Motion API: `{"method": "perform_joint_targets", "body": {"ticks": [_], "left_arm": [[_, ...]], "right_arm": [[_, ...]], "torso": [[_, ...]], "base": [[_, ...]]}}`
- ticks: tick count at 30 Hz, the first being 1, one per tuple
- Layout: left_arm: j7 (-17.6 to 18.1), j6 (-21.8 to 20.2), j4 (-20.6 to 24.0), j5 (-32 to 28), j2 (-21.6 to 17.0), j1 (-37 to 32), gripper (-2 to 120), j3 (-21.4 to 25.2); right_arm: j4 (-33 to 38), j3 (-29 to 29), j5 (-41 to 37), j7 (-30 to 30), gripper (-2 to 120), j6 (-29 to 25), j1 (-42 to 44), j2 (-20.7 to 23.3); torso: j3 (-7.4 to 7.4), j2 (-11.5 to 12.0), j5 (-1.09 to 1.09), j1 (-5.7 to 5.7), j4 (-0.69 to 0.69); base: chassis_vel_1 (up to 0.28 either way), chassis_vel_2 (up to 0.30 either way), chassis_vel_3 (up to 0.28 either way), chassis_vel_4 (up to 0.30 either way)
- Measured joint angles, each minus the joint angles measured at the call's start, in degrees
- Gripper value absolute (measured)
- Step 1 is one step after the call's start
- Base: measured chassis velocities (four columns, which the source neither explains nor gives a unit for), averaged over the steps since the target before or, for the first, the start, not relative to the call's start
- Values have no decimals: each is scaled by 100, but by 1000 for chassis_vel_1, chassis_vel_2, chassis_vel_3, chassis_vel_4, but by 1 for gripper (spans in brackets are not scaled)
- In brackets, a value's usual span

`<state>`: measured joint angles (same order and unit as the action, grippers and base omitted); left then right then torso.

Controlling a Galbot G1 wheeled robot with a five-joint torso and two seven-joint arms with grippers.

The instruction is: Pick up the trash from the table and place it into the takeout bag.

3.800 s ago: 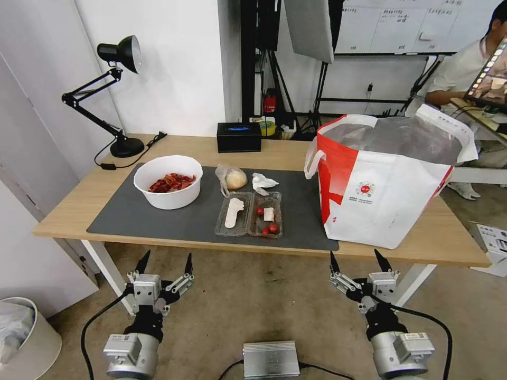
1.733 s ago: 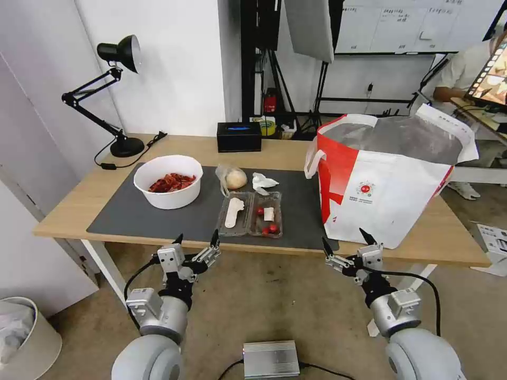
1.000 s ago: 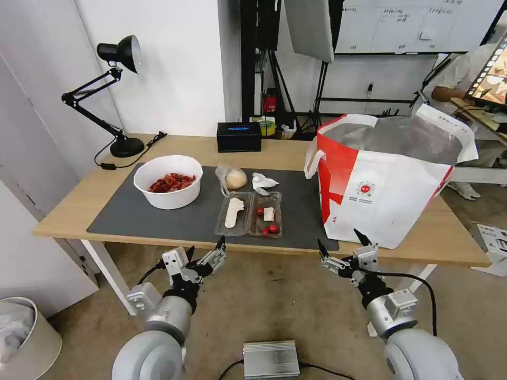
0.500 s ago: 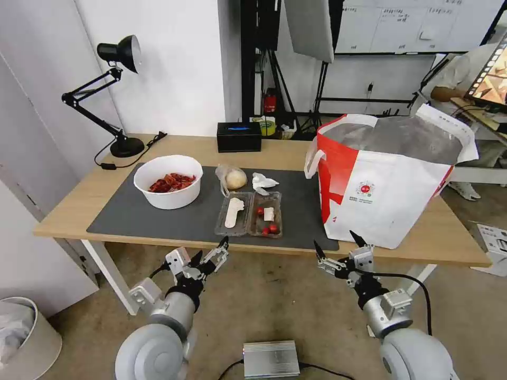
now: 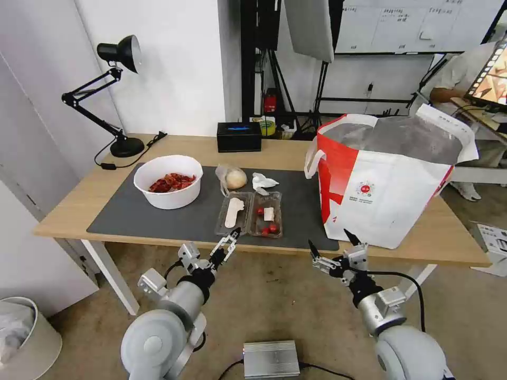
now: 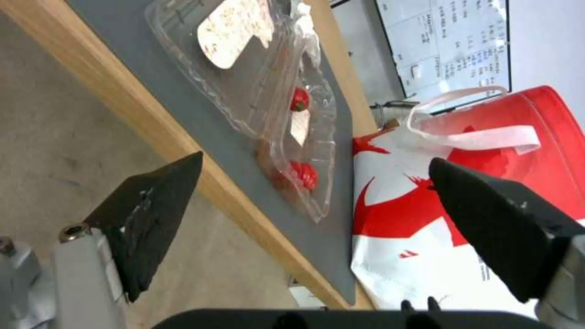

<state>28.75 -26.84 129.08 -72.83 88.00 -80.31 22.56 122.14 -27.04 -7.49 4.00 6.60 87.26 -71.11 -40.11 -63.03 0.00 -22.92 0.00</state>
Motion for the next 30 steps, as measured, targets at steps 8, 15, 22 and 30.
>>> {"method": "perform_joint_targets", "body": {"ticks": [8, 15, 22, 30], "left_arm": [[13, 108, -381, -46, -34, 322, 100, -70], [102, 122, -564, -32, 2, 482, 100, -158], [92, 150, -727, -14, 41, 660, 100, -176], [92, 158, -904, 9, 75, 818, 100, -221]], "right_arm": [[-40, 37, 14, 20, 100, 0, -52, -19], [-65, 86, 32, 21, 100, 0, -93, -46], [-115, 99, 47, 17, 100, -5, -127, -78], [-124, 89, 66, -2, 100, -17, -123, -101]], "torso": [[0, 0, -1, 0, 0], [0, 0, 0, 0, 0], [0, 0, 0, 0, 0], [0, 1, 0, 0, 0]], "base": [[0, 0, 0, 0], [0, 0, 0, 0], [0, 0, 0, 0], [0, 0, 0, 0]]}}
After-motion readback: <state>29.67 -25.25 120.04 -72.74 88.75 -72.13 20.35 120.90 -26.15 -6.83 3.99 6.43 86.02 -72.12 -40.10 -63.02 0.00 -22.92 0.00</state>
